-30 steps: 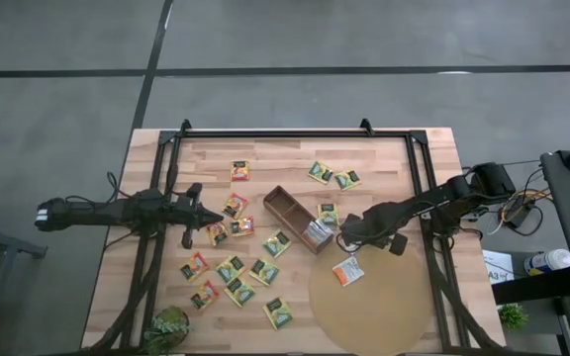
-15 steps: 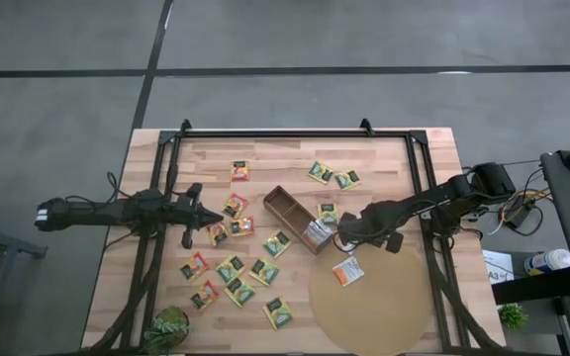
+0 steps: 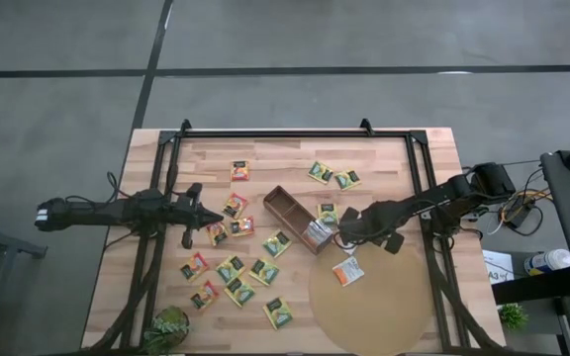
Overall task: Pick & Place Tea
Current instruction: Put the white tea bag into the right section of the wooden organizer
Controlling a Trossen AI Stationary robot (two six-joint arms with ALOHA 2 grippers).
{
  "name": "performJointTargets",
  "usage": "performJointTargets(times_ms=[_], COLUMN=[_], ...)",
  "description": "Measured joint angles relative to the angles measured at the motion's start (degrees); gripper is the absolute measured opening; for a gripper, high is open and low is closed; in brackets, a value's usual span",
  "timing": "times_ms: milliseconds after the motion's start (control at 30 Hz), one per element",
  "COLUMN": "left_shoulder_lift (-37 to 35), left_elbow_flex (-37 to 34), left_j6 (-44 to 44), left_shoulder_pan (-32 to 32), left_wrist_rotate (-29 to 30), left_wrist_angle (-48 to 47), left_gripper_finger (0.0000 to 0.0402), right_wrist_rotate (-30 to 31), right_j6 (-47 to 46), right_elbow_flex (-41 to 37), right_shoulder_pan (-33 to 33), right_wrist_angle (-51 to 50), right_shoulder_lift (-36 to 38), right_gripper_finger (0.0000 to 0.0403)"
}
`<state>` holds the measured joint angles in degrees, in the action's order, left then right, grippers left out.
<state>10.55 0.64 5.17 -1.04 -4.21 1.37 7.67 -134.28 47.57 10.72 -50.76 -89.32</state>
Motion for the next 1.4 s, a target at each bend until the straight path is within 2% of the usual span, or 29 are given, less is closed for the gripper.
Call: performJointTargets(times_ms=[567, 667, 900, 1133, 1233, 1400], left_shoulder_lift=[0.0, -0.02, -0.02, -0.02, 0.0, 0.0], left_elbow_flex=[0.0, 0.01, 0.0, 0.0, 0.02, 0.0], left_j6=[-0.02, 0.0, 0.0, -0.01, 0.0, 0.0], left_shoulder_pan=[0.0, 0.02, 0.02, 0.0, 0.0, 0.0], left_wrist_rotate=[0.0, -0.01, 0.0, -0.01, -0.02, -0.02], left_wrist_angle=[0.0, 0.0, 0.02, 0.04, 0.02, 0.03], left_gripper_finger=[0.0, 0.0, 0.0, 0.0, 0.0, 0.0], right_wrist_rotate=[0.67, 0.43, 0.49, 2.34, 5.08, 9.65], right_j6=[-1.84, -1.86, -0.53, 4.18, 8.23, 17.72], right_elbow_flex=[-4.0, -4.24, -4.31, -3.13, -0.36, 6.9], right_shoulder_pan=[-0.66, -0.7, -0.77, -0.74, -0.77, -0.87], right_wrist_angle=[5.38, 5.49, 5.33, 3.74, 1.93, -6.53], right_shoulder_lift=[-0.28, -0.28, -0.15, 0.77, 2.02, 2.51], right_gripper_finger=[0.0136, 0.0115, 0.0018, 0.0009, 0.0008, 0.0008])
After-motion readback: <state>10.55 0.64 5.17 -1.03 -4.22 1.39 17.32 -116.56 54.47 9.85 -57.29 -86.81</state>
